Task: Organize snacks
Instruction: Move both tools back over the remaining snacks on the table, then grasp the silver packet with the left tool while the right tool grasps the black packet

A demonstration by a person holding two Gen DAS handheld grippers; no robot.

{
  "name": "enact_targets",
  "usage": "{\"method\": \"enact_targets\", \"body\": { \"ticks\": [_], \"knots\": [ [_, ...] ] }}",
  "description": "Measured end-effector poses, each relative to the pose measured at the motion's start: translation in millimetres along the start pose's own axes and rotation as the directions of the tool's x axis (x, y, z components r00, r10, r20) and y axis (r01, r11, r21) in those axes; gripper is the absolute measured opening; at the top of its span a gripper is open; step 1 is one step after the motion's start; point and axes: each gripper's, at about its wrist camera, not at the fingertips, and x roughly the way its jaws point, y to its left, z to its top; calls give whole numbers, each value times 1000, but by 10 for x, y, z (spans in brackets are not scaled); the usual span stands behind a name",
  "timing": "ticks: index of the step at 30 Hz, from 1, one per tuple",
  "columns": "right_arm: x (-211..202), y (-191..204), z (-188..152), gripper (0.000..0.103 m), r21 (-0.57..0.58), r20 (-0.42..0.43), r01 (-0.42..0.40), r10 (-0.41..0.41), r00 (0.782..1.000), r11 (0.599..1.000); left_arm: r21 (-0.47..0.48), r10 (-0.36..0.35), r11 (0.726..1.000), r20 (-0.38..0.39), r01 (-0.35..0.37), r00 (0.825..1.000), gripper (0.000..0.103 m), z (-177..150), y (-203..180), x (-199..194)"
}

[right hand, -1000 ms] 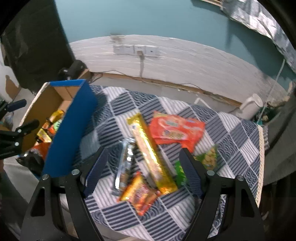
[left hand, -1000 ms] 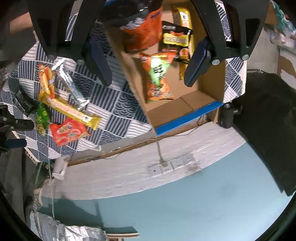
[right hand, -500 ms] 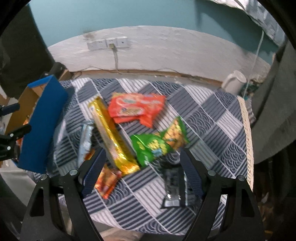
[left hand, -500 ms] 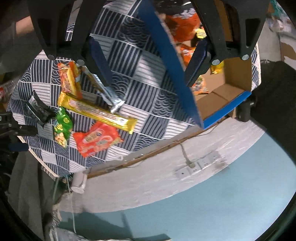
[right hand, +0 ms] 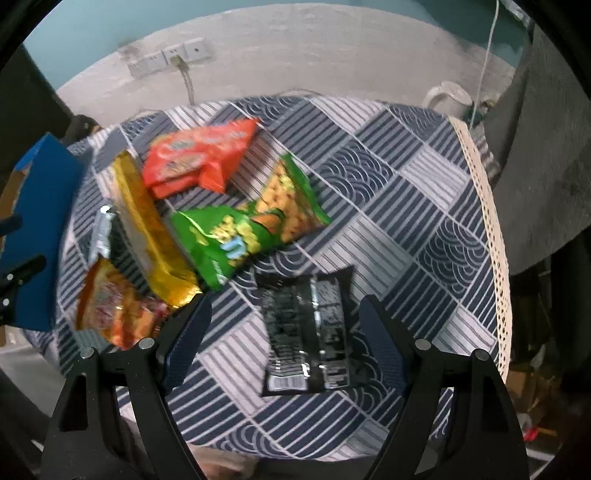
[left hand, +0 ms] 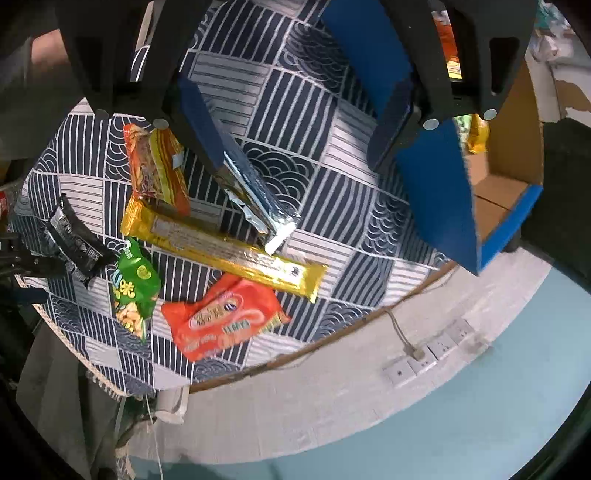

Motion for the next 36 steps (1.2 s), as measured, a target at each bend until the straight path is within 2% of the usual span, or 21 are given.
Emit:
{"method": "enact_targets", "body": {
  "ticks": [4,12,19,22,26,28,30,36],
  "knots": [
    [178,-70,-47,81,0,-58,-12,12,998,1000,-27,-43,999,-32,42,999,81,16,-50,159],
    [508,-199,-142,81,7,-129,6,-5,992,1000,-67,-70,996,-69,66,995,81,65,-68,410],
    [728,-205,-194,81,-5,-168,11,-12,986,1000,-138,-116,985,-100,102,988,81,130,-11,592],
    [837,-189,-225,82,-30,-185,36,-41,982,999,-155,-127,982,-116,108,985,81,137,-12,676],
    [839,-166,-241,81,-55,-169,36,-45,985,998,-174,-139,978,-125,116,982,81,159,-16,762],
    [810,-168,-245,67,-59,-151,42,-50,987,997,-176,-142,977,-135,117,981,81,172,-32,812],
    [775,-161,-250,62,-58,-147,37,-45,988,998,-178,-140,977,-139,114,980,81,180,-45,854],
    [695,-219,-173,59,-24,-123,42,-44,991,999,-190,-122,977,-146,93,982,81,183,-42,952]
  ]
}}
